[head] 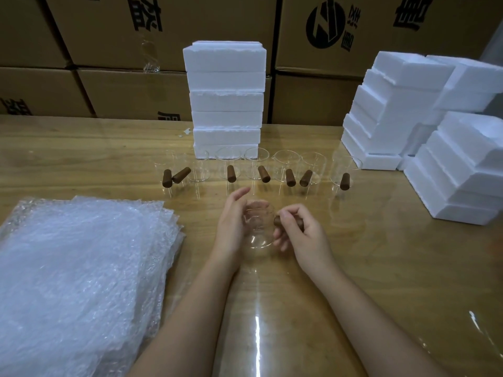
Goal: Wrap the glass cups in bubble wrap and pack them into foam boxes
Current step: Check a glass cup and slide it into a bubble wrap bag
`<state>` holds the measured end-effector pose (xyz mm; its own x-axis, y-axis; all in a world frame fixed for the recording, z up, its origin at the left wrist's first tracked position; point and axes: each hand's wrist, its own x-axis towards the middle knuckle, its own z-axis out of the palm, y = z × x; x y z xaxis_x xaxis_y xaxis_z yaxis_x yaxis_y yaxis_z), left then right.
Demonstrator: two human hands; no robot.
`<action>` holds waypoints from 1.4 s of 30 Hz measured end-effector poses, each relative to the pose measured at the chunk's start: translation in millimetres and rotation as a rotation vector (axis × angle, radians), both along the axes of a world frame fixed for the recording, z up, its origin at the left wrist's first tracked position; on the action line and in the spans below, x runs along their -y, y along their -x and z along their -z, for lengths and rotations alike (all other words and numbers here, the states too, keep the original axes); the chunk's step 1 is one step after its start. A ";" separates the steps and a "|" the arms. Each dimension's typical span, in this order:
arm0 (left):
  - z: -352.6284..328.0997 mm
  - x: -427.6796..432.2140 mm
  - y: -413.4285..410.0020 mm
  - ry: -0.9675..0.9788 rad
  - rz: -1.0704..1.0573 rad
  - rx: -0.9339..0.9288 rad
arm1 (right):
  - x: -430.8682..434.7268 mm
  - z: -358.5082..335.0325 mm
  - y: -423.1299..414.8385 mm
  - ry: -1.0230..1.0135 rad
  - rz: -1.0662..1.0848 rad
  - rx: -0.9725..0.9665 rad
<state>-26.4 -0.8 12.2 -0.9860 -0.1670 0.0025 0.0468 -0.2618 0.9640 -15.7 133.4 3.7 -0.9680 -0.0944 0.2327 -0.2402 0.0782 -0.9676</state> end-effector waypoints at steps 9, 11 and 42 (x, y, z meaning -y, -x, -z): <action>5.8 -16.8 -4.7 0.301 -0.032 -0.257 | -19.9 1.5 15.2 -0.081 0.057 0.034; 7.6 -16.6 -3.6 0.353 -0.006 -0.258 | -24.1 1.8 17.1 -0.112 0.054 0.029; -63.0 35.1 -31.4 1.130 -0.337 -0.237 | -31.3 7.0 15.5 -0.145 0.140 0.061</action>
<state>5.0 -35.9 75.3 -0.8485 -0.2030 0.4886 0.1571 0.7852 0.5990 -31.2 164.7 -3.3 -0.9858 0.0135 0.1672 -0.1588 0.2458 -0.9562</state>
